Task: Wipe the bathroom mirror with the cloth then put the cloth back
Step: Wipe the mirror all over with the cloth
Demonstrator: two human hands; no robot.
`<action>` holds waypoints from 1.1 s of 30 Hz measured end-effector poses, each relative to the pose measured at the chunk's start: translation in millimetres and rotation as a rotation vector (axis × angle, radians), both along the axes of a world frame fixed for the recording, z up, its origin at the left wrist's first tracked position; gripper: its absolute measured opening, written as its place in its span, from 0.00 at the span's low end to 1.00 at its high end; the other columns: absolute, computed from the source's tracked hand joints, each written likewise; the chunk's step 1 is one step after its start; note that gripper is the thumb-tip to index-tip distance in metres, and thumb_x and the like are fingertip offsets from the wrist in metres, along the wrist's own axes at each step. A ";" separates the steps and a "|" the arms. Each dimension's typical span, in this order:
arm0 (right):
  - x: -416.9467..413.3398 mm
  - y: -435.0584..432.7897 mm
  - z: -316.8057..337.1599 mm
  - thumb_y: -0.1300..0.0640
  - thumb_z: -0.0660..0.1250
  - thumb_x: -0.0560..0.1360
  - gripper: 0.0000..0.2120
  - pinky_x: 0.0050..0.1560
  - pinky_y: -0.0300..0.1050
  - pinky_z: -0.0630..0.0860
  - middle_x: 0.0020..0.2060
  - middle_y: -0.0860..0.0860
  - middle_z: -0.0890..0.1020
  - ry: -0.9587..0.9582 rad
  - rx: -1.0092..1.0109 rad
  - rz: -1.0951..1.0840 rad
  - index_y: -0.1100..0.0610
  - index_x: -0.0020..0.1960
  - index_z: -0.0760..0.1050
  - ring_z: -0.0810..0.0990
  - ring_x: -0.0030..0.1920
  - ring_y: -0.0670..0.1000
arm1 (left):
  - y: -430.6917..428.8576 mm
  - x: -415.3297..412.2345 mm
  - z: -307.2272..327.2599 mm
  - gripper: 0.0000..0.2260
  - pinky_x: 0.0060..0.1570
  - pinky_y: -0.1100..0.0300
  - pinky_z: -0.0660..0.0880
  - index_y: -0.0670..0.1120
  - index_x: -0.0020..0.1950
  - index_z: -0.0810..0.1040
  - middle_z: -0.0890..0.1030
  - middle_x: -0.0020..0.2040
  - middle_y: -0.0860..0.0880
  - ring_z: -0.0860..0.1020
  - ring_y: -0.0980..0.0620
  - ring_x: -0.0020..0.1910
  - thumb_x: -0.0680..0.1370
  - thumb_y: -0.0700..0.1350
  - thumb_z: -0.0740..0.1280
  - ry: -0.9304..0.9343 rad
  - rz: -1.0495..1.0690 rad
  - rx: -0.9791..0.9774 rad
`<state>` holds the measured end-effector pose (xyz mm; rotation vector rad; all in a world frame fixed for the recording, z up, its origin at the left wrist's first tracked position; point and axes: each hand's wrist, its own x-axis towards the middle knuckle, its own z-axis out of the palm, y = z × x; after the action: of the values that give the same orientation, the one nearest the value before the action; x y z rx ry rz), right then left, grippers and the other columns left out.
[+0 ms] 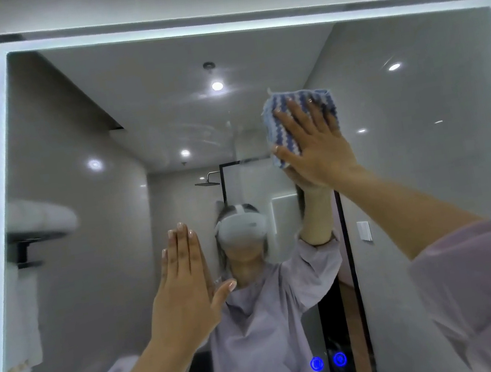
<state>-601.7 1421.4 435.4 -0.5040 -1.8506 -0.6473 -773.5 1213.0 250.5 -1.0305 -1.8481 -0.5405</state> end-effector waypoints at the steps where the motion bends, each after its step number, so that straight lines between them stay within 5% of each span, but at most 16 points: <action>1: 1.0 1.4 2.7 0.32 0.44 0.78 0.35 0.75 0.56 0.34 0.77 0.47 0.35 0.038 -0.043 0.009 0.43 0.76 0.32 0.31 0.76 0.53 | -0.2 0.6 0.0 0.44 0.72 0.54 0.35 0.39 0.72 0.29 0.28 0.73 0.41 0.30 0.45 0.74 0.70 0.71 0.33 -0.002 -0.003 0.003; 8: -30.8 -31.9 -4.4 0.36 0.44 0.80 0.33 0.72 0.55 0.28 0.77 0.51 0.35 0.221 -0.182 0.082 0.47 0.78 0.34 0.31 0.76 0.56 | 0.6 3.5 -0.3 0.43 0.73 0.53 0.35 0.40 0.71 0.27 0.26 0.72 0.41 0.28 0.45 0.73 0.71 0.70 0.36 -0.028 -0.029 0.021; 15: -86.7 -92.1 -13.5 0.39 0.43 0.81 0.32 0.74 0.61 0.32 0.77 0.52 0.35 0.040 0.009 0.113 0.50 0.78 0.33 0.31 0.76 0.56 | 0.8 6.4 0.2 0.43 0.71 0.54 0.31 0.40 0.70 0.25 0.25 0.71 0.41 0.27 0.45 0.73 0.75 0.67 0.46 -0.011 -0.011 0.033; 21: -104.8 -109.6 -19.5 0.40 0.46 0.81 0.31 0.61 0.46 0.14 0.78 0.49 0.40 -0.078 0.097 0.117 0.50 0.79 0.39 0.34 0.77 0.54 | 1.2 6.8 1.3 0.42 0.72 0.54 0.32 0.39 0.71 0.27 0.27 0.73 0.41 0.29 0.44 0.73 0.74 0.68 0.42 -0.017 0.001 0.035; 26: -90.4 -94.9 -14.2 0.43 0.42 0.82 0.28 0.71 0.50 0.26 0.79 0.48 0.41 -0.120 0.148 0.127 0.48 0.79 0.40 0.35 0.77 0.53 | 1.8 4.2 0.1 0.42 0.73 0.54 0.35 0.40 0.71 0.27 0.30 0.74 0.42 0.31 0.45 0.75 0.71 0.69 0.39 0.005 0.007 0.038; 33: -54.2 -58.7 -3.4 0.43 0.41 0.83 0.27 0.75 0.52 0.31 0.78 0.48 0.39 -0.084 0.080 0.077 0.47 0.79 0.38 0.35 0.77 0.52 | 2.7 -0.1 -0.6 0.43 0.72 0.54 0.34 0.40 0.71 0.27 0.29 0.74 0.42 0.30 0.45 0.74 0.71 0.71 0.33 0.020 0.015 0.023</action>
<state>-655.9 1362.7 432.0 -0.3560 -1.9050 -0.6973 -773.6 1215.7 249.9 -1.0023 -1.8266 -0.5393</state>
